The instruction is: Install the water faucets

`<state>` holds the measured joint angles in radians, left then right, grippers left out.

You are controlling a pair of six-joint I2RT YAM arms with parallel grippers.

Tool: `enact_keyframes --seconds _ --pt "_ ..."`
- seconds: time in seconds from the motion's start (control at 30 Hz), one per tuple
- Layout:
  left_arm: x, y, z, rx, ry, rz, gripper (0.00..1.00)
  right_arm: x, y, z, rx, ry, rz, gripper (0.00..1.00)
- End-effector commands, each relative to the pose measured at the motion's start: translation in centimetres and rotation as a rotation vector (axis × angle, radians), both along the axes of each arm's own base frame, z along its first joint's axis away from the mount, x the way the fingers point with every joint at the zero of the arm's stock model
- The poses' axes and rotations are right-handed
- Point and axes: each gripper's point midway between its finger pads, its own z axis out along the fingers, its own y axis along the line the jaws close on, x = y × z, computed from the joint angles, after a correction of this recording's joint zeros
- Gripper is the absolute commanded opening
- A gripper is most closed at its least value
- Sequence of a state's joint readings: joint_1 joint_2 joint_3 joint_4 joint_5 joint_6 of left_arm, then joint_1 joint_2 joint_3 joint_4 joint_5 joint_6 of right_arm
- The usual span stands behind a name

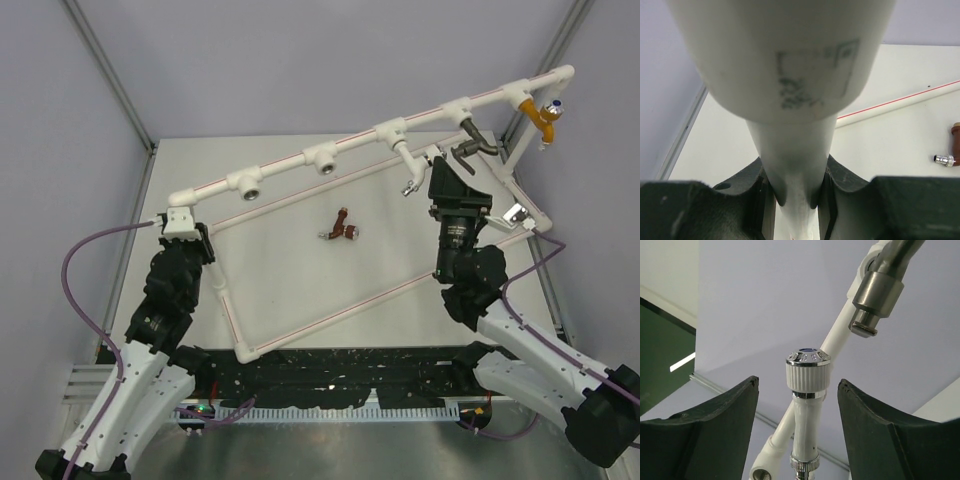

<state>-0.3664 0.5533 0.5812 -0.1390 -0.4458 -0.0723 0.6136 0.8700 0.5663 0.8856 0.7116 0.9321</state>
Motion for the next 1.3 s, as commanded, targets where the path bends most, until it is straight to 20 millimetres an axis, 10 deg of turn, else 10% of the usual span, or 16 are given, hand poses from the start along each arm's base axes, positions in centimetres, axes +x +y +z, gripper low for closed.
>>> enact_keyframes --seconds 0.0,0.43,0.6,1.27 --pt "0.1 -0.3 -0.1 0.072 0.026 -0.036 0.0 -1.9 -1.3 1.8 -0.275 -0.094 -0.119 0.71" --pt "0.2 -0.5 -0.1 0.073 0.032 -0.047 0.0 -4.8 -1.7 3.3 -1.897 -0.174 -0.568 0.97" --pt "0.1 -0.5 0.0 0.072 0.028 -0.047 0.0 -3.4 -0.3 0.8 -2.451 -0.25 -0.563 0.99" --pt "0.0 -0.3 0.0 0.072 0.025 -0.039 0.0 0.7 2.1 1.9 -2.786 -0.334 -0.842 0.91"
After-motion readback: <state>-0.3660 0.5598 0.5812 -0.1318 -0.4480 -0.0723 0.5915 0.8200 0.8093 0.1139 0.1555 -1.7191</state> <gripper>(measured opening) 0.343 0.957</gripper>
